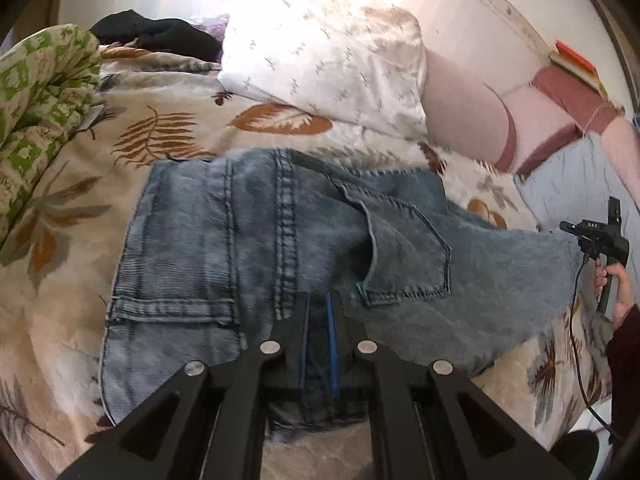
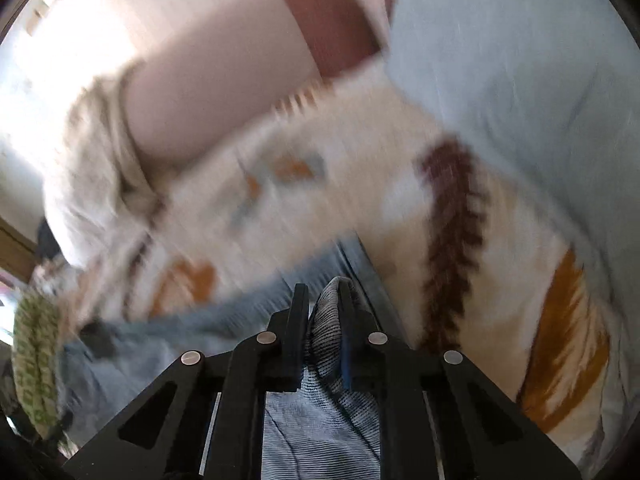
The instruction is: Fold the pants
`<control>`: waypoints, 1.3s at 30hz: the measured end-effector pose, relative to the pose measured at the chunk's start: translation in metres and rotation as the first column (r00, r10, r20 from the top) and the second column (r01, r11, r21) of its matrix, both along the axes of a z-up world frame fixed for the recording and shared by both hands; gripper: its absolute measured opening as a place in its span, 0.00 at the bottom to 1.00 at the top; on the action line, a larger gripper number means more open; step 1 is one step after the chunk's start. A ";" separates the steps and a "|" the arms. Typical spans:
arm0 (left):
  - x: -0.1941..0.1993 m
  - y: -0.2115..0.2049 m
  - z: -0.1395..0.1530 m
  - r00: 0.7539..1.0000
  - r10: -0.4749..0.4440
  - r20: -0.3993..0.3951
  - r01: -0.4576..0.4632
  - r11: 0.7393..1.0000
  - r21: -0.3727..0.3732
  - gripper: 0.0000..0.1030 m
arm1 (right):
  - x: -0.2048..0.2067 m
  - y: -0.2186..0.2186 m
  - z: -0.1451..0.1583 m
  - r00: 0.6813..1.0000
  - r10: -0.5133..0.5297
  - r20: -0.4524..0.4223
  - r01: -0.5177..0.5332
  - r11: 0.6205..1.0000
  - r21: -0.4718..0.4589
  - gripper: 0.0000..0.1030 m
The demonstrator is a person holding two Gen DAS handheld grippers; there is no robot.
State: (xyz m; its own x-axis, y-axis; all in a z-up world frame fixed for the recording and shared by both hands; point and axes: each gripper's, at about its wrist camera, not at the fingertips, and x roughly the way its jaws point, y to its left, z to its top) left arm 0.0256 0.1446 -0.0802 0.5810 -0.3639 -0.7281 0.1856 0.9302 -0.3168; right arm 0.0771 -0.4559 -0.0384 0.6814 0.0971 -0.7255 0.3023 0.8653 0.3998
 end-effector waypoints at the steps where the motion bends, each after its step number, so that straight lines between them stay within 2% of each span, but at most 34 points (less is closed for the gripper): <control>1: 0.000 0.002 0.000 1.000 0.007 0.009 -0.007 1.000 -0.006 0.10 | 0.002 -0.001 0.005 0.999 -0.012 0.031 0.012 1.000 -0.009 0.11; 3: -0.001 0.001 -0.002 1.000 0.012 0.027 -0.012 1.000 0.011 0.10 | 0.006 -0.004 0.007 0.996 -0.033 0.085 0.035 0.999 -0.020 0.11; 5: 0.000 -0.005 -0.007 0.999 0.004 0.036 -0.006 0.999 0.052 0.10 | 0.012 -0.009 -0.005 0.993 -0.078 0.085 0.080 0.997 -0.014 0.11; 9: -0.001 -0.015 -0.014 0.999 -0.018 0.049 0.012 0.992 0.124 0.14 | 0.031 -0.018 -0.054 0.987 -0.135 -0.090 0.135 0.991 -0.003 0.17; 10: -0.002 -0.017 -0.014 0.998 -0.026 0.053 0.019 0.991 0.130 0.17 | 0.029 -0.021 -0.063 0.979 -0.145 -0.140 0.150 0.988 0.025 0.25; 11: -0.003 -0.017 -0.013 0.998 -0.030 0.056 0.023 0.991 0.129 0.20 | 0.023 -0.023 -0.065 0.977 -0.157 -0.145 0.166 0.984 0.057 0.33; 13: -0.004 -0.017 -0.012 0.998 -0.036 0.055 0.029 0.993 0.116 0.24 | 0.008 -0.026 -0.056 0.981 -0.151 -0.121 0.162 0.983 0.088 0.36; 17: -0.006 -0.017 -0.011 0.998 -0.038 0.054 0.032 0.993 0.110 0.29 | -0.030 -0.019 -0.022 0.993 -0.115 -0.032 0.117 0.991 0.060 0.41; 20: -0.008 -0.019 -0.011 0.997 -0.049 0.059 0.042 0.994 0.105 0.36 | -0.051 0.003 -0.006 0.999 -0.034 -0.004 0.034 0.997 0.071 0.45; 24: -0.013 -0.023 -0.011 0.995 -0.068 0.068 0.058 0.989 0.134 0.42 | -0.055 0.043 -0.020 0.995 0.058 -0.077 -0.057 0.998 0.015 0.46; 27: -0.016 -0.024 -0.016 0.995 -0.082 0.051 0.073 0.983 0.170 0.48 | -0.057 0.065 -0.054 0.970 0.081 -0.228 -0.098 0.993 -0.063 0.45; 29: -0.018 -0.025 -0.022 0.995 -0.093 0.034 0.084 0.975 0.206 0.49 | -0.068 0.075 -0.060 0.974 0.097 -0.204 -0.131 0.978 -0.163 0.43; 31: -0.021 -0.029 -0.021 0.993 -0.105 0.047 0.091 0.967 0.238 0.49 | -0.073 0.084 -0.061 0.968 0.105 -0.230 -0.157 0.962 -0.224 0.43; 33: -0.020 -0.028 -0.019 0.994 -0.100 0.042 0.087 0.969 0.233 0.49 | -0.070 0.087 -0.058 0.959 0.090 -0.268 -0.156 0.960 -0.234 0.43; 36: -0.020 -0.023 -0.010 0.994 -0.087 0.062 0.075 0.981 0.178 0.49 | -0.061 0.088 -0.047 0.945 0.070 -0.321 -0.150 0.961 -0.232 0.44; 39: -0.029 -0.021 0.007 0.984 -0.101 0.144 0.083 0.989 0.125 0.49 | -0.055 0.101 -0.019 0.966 0.138 -0.218 -0.172 0.975 -0.143 0.45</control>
